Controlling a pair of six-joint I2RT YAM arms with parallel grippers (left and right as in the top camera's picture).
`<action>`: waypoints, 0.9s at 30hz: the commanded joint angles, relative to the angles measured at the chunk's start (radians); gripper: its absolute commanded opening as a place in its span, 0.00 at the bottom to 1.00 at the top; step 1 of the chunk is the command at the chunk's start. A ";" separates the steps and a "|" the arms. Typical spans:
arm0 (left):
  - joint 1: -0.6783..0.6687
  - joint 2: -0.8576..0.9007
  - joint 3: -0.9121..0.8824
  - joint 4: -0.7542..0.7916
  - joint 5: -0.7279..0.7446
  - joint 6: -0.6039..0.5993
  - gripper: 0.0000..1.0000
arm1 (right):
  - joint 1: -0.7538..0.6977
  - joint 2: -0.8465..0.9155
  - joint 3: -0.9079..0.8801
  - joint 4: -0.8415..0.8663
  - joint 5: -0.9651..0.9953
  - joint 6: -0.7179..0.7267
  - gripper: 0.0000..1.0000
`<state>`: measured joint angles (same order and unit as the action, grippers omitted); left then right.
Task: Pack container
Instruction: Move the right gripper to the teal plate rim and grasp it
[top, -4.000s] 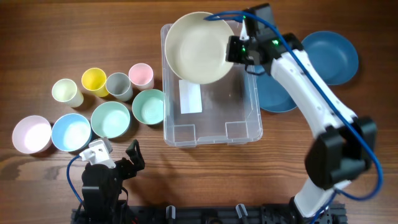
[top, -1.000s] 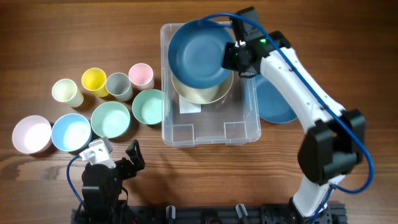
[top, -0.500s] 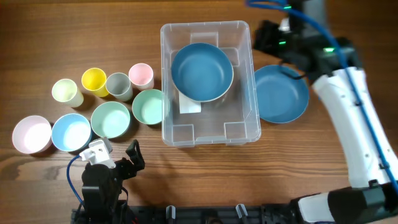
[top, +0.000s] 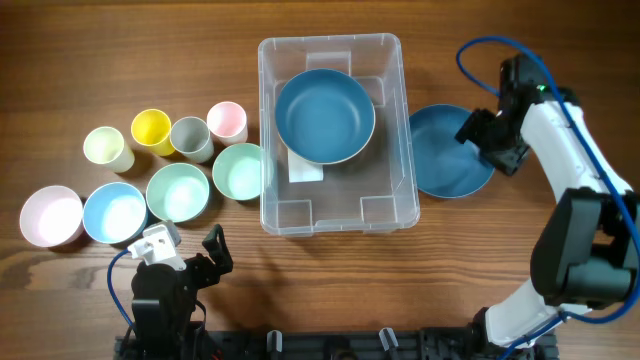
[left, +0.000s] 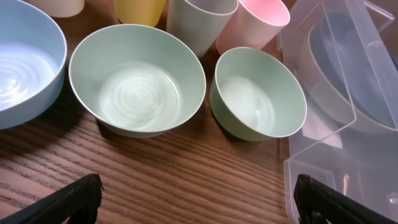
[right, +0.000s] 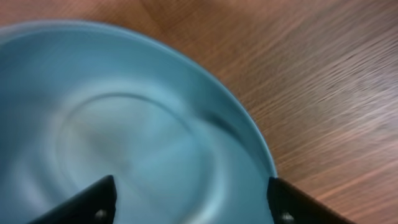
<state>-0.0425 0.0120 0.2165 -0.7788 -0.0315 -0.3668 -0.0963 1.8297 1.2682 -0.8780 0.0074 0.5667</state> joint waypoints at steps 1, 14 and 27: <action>0.008 -0.009 -0.004 0.003 -0.003 0.020 1.00 | 0.000 0.013 -0.073 0.042 -0.031 0.098 0.61; 0.008 -0.009 -0.004 0.003 -0.003 0.020 1.00 | -0.005 0.012 -0.164 0.092 -0.032 0.165 0.29; 0.007 -0.009 -0.004 0.003 -0.003 0.020 1.00 | -0.010 -0.399 -0.137 -0.053 -0.031 0.102 0.74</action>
<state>-0.0425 0.0120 0.2165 -0.7784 -0.0315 -0.3668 -0.1001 1.4685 1.1183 -0.8764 -0.0593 0.6350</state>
